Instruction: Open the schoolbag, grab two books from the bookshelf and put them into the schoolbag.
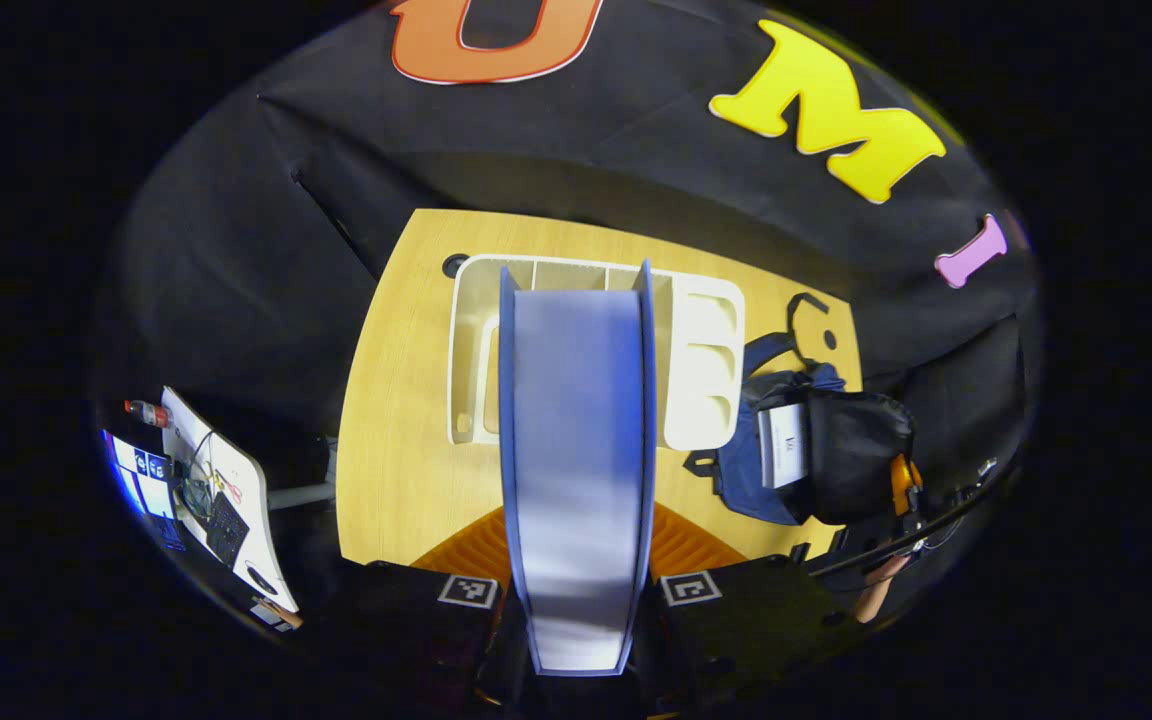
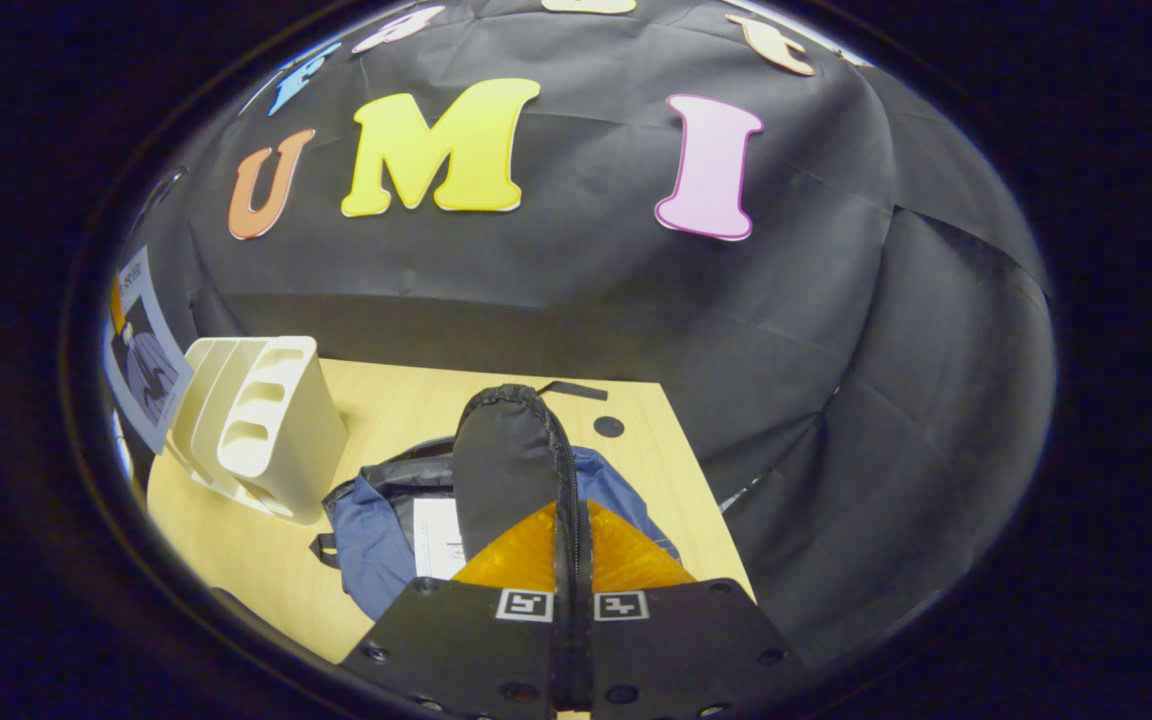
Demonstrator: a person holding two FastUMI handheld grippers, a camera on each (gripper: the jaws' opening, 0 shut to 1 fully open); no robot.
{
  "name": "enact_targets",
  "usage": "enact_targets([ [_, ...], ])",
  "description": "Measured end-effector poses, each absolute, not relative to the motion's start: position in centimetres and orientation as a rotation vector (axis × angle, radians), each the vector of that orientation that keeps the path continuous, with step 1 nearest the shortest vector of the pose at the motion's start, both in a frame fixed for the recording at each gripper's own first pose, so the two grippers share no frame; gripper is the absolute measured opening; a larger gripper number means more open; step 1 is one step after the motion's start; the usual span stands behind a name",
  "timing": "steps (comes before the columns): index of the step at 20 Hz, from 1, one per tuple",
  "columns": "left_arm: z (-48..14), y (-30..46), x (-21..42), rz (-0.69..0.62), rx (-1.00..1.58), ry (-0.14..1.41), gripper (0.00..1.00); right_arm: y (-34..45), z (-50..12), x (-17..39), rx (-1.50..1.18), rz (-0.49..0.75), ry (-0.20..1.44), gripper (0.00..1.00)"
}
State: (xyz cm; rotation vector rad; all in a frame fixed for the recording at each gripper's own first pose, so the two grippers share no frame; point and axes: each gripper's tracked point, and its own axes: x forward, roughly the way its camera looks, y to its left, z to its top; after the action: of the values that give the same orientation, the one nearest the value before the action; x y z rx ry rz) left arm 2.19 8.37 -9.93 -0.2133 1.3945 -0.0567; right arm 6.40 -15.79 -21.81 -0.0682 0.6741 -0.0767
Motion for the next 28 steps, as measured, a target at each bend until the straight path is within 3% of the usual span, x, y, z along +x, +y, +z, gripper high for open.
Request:
enact_targets([
  [8, -8.7, 1.9, 1.8, -0.234, -0.472, 1.29, 0.45, -15.6, -21.6, 5.9, -0.062, -0.066, 0.673, 0.0],
  [16, -12.3, -8.4, 2.0, -0.435, -0.57, 1.168, 0.45, -15.6, -21.6, 5.7, -0.087, -0.043, 0.681, 0.0],
  [28, -23.3, -22.1, 2.1, -0.474, -0.719, 1.23, 0.45, -17.2, -21.7, 5.5, -0.092, -0.042, 0.693, 0.0],
])
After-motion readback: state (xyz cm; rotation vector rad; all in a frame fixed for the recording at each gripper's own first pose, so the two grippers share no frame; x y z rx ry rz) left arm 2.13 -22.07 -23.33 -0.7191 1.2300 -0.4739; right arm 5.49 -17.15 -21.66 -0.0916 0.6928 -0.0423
